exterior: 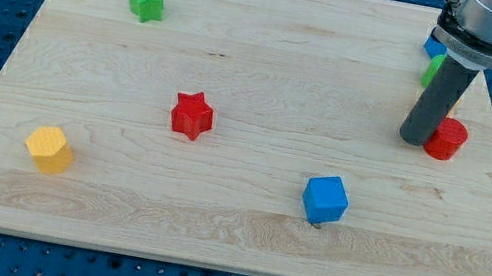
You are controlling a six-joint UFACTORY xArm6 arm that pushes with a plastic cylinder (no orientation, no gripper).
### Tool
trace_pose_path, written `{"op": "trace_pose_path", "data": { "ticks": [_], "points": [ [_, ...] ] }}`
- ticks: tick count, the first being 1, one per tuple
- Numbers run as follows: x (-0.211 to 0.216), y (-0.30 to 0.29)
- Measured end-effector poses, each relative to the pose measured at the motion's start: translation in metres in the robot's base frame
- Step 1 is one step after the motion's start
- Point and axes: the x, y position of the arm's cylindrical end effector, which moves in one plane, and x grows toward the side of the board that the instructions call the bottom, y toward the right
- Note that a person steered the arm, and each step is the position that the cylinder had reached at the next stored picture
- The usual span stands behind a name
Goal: Point your arm to the green star
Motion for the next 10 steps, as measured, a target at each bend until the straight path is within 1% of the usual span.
{"op": "trace_pose_path", "data": {
  "ticks": [1, 2, 3, 4, 5, 6, 7, 8, 9, 10],
  "points": [
    [0.0, 0.0],
    [0.0, -0.041],
    [-0.009, -0.111],
    [-0.05, -0.152],
    [-0.102, -0.169],
    [-0.147, -0.203],
    [-0.189, -0.261],
    [-0.21, -0.328],
    [-0.209, -0.392],
    [-0.195, -0.399]
  ]
}}
